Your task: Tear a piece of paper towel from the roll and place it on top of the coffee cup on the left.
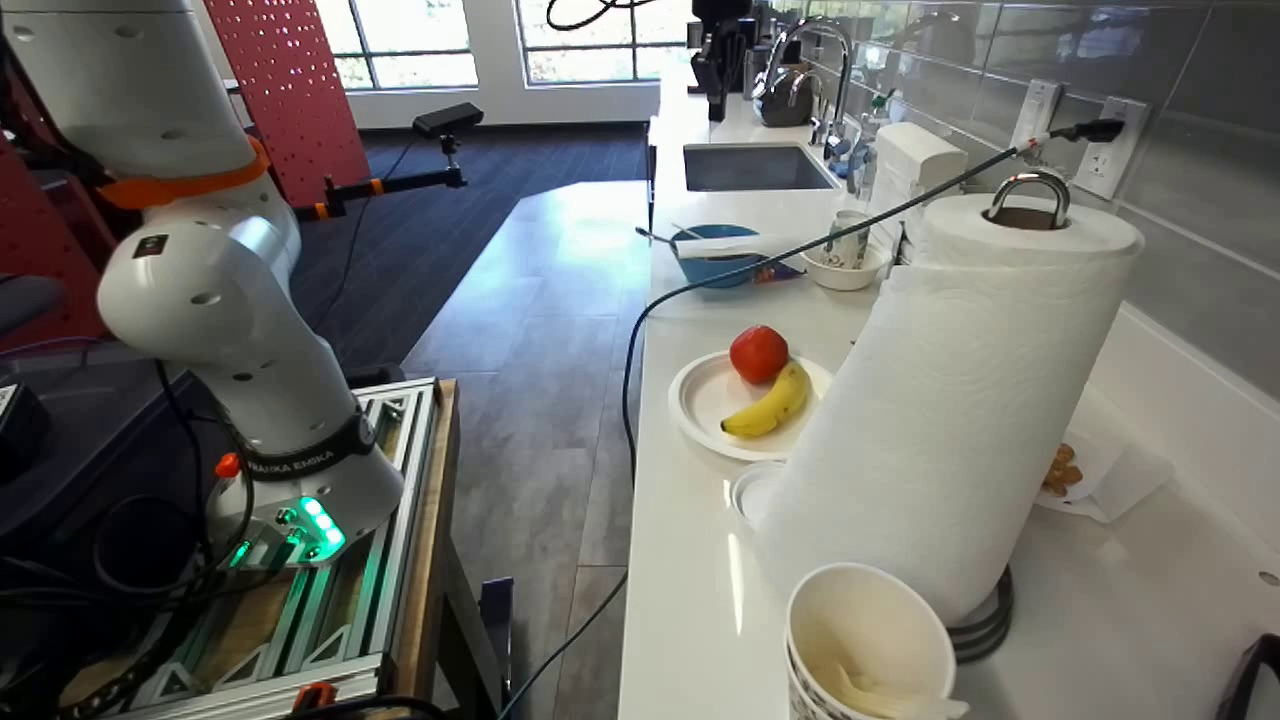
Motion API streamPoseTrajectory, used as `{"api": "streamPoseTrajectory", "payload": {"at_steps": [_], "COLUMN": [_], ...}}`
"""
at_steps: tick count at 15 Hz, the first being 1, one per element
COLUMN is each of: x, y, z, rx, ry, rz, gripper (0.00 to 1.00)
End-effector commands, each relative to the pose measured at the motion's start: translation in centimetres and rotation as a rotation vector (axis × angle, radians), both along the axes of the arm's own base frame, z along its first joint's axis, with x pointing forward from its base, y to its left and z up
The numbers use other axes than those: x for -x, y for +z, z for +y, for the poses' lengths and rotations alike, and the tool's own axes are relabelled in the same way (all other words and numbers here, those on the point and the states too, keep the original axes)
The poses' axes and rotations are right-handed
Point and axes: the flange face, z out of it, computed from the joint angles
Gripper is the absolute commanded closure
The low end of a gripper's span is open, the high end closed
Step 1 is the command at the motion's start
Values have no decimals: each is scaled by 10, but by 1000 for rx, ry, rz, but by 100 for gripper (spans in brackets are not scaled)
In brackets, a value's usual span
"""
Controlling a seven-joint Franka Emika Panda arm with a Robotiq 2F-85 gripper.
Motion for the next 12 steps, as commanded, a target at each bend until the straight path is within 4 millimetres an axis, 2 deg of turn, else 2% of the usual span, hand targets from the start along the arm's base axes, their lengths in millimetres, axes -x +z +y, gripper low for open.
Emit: {"api": "streamPoseTrajectory", "payload": {"at_steps": [1, 3, 6, 12], "x": [-28, -42, -62, -105], "y": [-5, -14, -30, -64], "z": [51, 72, 88, 89], "rx": [-3, 11, 44, 70], "ry": [8, -9, -33, -190], "rz": [-30, -45, -48, -53], "gripper": [100, 100, 100, 100]}}
